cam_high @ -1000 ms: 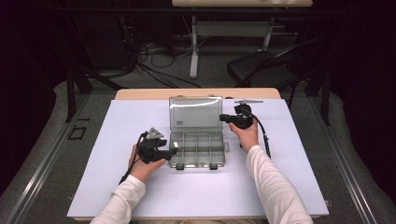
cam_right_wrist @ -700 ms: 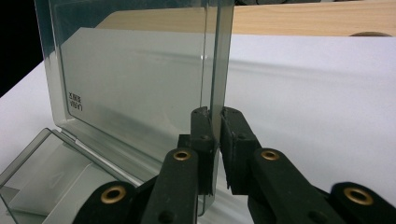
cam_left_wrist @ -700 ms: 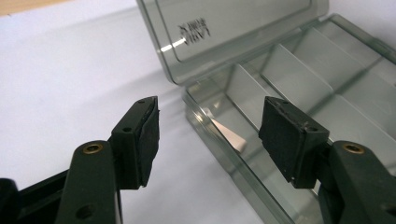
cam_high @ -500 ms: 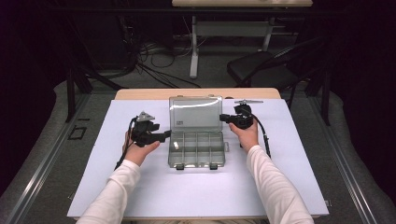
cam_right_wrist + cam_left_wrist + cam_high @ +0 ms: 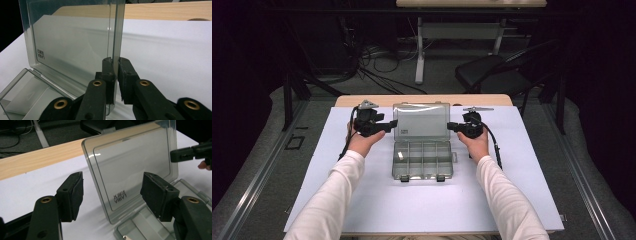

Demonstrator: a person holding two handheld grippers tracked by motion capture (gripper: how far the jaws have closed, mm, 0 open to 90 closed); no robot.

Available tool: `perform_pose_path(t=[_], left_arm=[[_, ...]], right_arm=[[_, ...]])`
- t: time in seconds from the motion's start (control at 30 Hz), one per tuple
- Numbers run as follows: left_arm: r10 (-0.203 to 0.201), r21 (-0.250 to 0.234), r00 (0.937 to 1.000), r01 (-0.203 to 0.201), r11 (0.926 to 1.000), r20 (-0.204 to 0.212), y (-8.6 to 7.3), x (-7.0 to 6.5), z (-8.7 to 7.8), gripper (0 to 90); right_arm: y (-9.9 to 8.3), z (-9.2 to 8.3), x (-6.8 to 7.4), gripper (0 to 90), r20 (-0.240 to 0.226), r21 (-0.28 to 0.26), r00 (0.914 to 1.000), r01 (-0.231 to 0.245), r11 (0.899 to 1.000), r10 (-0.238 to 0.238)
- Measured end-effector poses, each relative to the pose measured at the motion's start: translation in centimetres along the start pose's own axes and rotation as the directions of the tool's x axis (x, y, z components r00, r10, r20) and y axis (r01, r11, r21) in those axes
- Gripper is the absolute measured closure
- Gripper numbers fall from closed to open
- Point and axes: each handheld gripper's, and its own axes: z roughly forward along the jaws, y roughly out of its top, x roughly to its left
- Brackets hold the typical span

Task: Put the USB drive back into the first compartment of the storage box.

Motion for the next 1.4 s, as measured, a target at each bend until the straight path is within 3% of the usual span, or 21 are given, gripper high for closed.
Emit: perform_pose_path(t=[0.1, 0.4, 0.5, 0.63, 0.77, 1.07, 1.4], left_arm=[[-0.009, 0.004, 1.0, 0.009, 1.0, 0.001, 0.9, 0.3, 0.2, 40.2], [-0.007, 0.029, 0.9996, 0.008, 0.9995, -0.029, 2.9, 1.0, 1.1, 41.8], [-0.028, 0.039, 0.9996, 0.028, 0.9988, 0.005, 3.4, 1.1, 1.6, 43.5], [-0.049, 0.053, 0.9988, 0.049, 0.9974, 0.0, 3.4, 1.2, 2.6, 44.9], [-0.102, 0.055, 0.9947, 0.101, 0.9934, 0.018, 3.2, 1.3, 3.5, 45.9], [-0.125, 0.056, 0.9921, 0.126, 0.9905, -0.013, 3.1, 1.6, 4.1, 46.3], [-0.148, 0.064, 0.9888, 0.147, 0.987, 0.012, 2.8, 1.9, 4.7, 49.3]], right_arm=[[0.0, 0.0, 0.0, 84.0, 0.0, 0.0, 1.0, 0.001, 1.0, -0.001], [0.0, 0.0, 0.0, 84.0, 0.0, -0.002, 1.0, 0.006, 1.0, -0.006], [0.0, 0.0, 0.0, 84.0, -0.001, -0.003, 1.0, 0.006, 1.0, -0.006], [0.0, 0.0, 0.0, 84.0, -0.001, -0.003, 1.0, 0.007, 1.0, -0.007], [0.0, 0.0, 0.0, 84.0, -0.003, -0.004, 1.0, 0.007, 1.0, -0.007], [0.0, 0.0, 0.0, 84.2, -0.004, -0.006, 1.0, 0.008, 1.0, -0.008], [0.0, 0.0, 0.1, 84.1, -0.004, -0.008, 0.9999, 0.01, 1.0, -0.01]])
